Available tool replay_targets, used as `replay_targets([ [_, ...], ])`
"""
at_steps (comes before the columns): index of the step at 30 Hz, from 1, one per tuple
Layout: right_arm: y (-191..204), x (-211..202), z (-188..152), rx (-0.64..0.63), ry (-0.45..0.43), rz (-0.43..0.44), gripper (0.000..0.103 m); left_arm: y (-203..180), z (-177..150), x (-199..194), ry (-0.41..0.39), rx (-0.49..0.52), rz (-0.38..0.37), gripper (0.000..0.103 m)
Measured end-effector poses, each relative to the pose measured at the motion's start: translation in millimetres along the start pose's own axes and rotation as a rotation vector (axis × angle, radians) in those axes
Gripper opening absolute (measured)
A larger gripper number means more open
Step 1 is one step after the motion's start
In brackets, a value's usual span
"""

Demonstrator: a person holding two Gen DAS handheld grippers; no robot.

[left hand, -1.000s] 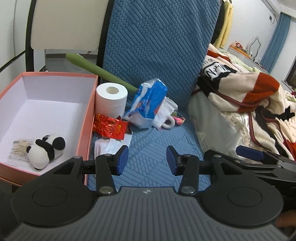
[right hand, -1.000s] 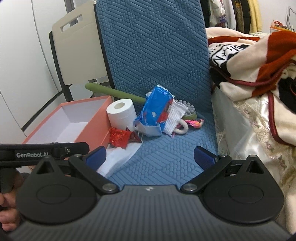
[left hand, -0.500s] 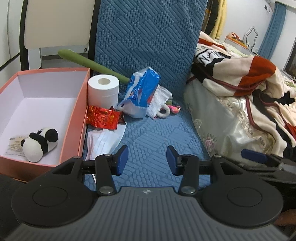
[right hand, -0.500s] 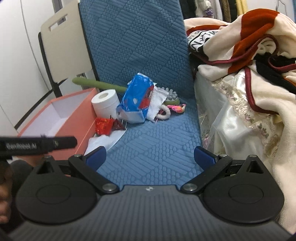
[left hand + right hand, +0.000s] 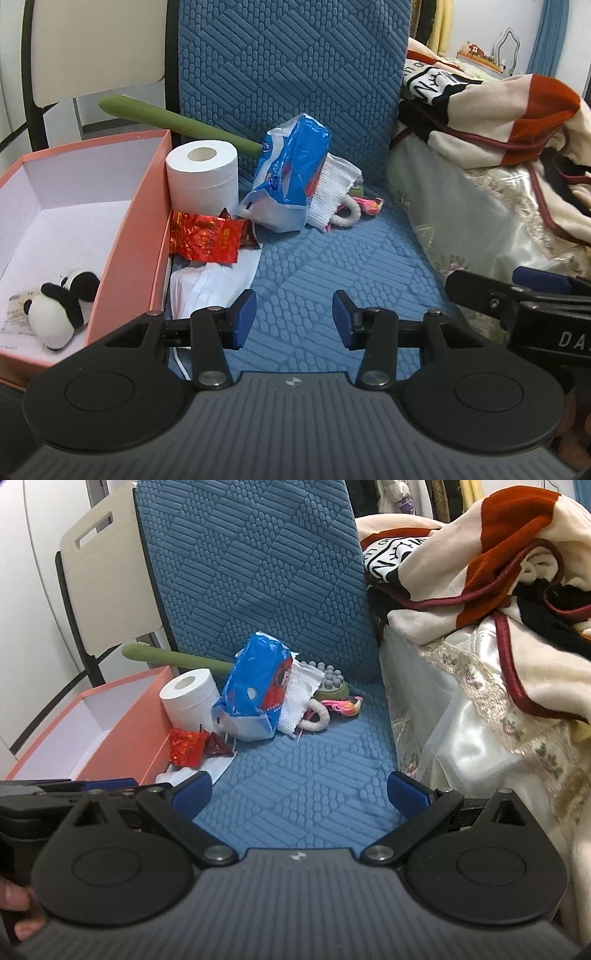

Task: Organize soft objects
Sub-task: 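Move the left tool to the white face mask while the right tool reaches the white fluffy ring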

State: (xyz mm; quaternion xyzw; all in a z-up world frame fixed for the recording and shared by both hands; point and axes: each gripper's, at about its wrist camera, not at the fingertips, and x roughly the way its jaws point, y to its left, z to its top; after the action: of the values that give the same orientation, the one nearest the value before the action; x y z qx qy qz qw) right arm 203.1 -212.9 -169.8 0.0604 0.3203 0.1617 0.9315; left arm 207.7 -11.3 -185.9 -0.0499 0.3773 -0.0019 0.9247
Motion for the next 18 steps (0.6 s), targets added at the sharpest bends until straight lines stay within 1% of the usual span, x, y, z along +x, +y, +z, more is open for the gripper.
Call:
replay_targets([
  [5, 0, 15, 6, -0.005, -0.018, -0.017, 0.103, 3, 3, 17, -0.003, 0.014, 0.025, 0.052],
  [9, 1, 24, 6, -0.014, -0.033, -0.035, 0.103, 3, 0, 29, -0.002, 0.057, 0.090, 0.053],
  [11, 3, 28, 5, -0.026, -0.032, -0.041, 0.102, 4, -3, 35, -0.001, 0.064, 0.106, 0.053],
  [14, 3, 34, 6, -0.029, -0.025, -0.032, 0.102, 8, -5, 41, 0.000, 0.052, 0.116, 0.053],
  [18, 1, 47, 8, -0.007, -0.008, -0.011, 0.102, 8, -7, 48, -0.012, 0.065, 0.137, 0.053],
])
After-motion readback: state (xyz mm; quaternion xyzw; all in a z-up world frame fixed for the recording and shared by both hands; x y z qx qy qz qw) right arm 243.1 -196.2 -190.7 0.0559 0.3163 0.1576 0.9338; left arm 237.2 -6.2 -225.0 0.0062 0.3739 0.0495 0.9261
